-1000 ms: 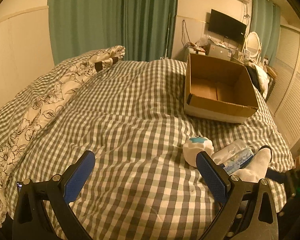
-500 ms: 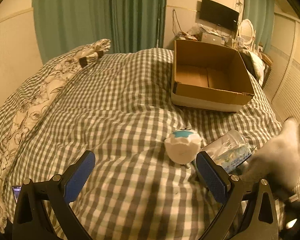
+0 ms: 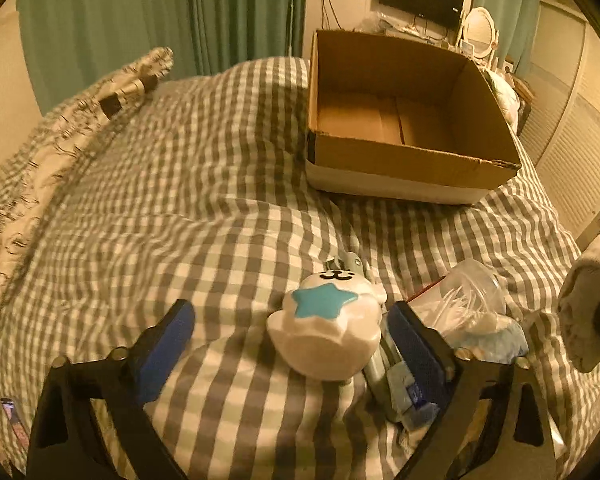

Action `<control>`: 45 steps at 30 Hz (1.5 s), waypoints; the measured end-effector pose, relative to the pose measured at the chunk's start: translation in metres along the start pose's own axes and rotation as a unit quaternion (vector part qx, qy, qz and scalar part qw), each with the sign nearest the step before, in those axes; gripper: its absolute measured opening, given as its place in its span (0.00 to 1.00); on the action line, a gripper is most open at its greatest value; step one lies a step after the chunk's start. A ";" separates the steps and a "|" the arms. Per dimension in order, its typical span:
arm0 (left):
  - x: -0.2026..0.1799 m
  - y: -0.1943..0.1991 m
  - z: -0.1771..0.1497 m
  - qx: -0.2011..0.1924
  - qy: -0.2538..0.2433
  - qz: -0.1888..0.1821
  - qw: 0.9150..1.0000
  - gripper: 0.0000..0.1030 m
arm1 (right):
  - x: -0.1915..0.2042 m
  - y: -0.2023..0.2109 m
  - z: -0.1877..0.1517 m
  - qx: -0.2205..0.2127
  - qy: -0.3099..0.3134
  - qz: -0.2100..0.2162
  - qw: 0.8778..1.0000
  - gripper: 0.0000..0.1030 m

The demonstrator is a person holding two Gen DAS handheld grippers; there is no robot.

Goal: Organize objects
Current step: 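Grasp the white star-faced toy with the left gripper while the right gripper lifts the sock, then drop the toy and sock into the cardboard box with both grippers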

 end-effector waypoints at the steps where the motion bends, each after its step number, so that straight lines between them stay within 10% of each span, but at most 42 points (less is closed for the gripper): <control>1: -0.001 -0.004 0.000 0.008 0.001 -0.008 1.000 0.87 | -0.004 -0.002 -0.001 0.002 -0.002 0.000 1.000 0.64; 8: -0.008 -0.004 -0.002 0.020 0.005 -0.044 0.999 0.56 | -0.014 -0.013 -0.005 0.011 -0.015 0.007 1.000 0.64; 30: -0.022 0.118 0.084 -0.136 -0.035 -0.002 0.990 0.56 | -0.007 0.069 0.053 -0.087 0.023 0.001 0.996 0.64; 45: -0.049 0.009 0.186 -0.139 -0.041 0.015 0.989 0.56 | -0.035 -0.042 0.183 -0.099 -0.008 0.023 0.995 0.64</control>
Point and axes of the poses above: each gripper's, at about its wrist camera, not at the fingertips, and y roughly against the way its jaws point, x to its left, z to its top, the point moved 6 cm from there along -y, roughly the way its jaws point, and after that the axes turned 4 degrees about z, right-handed, at the moved point
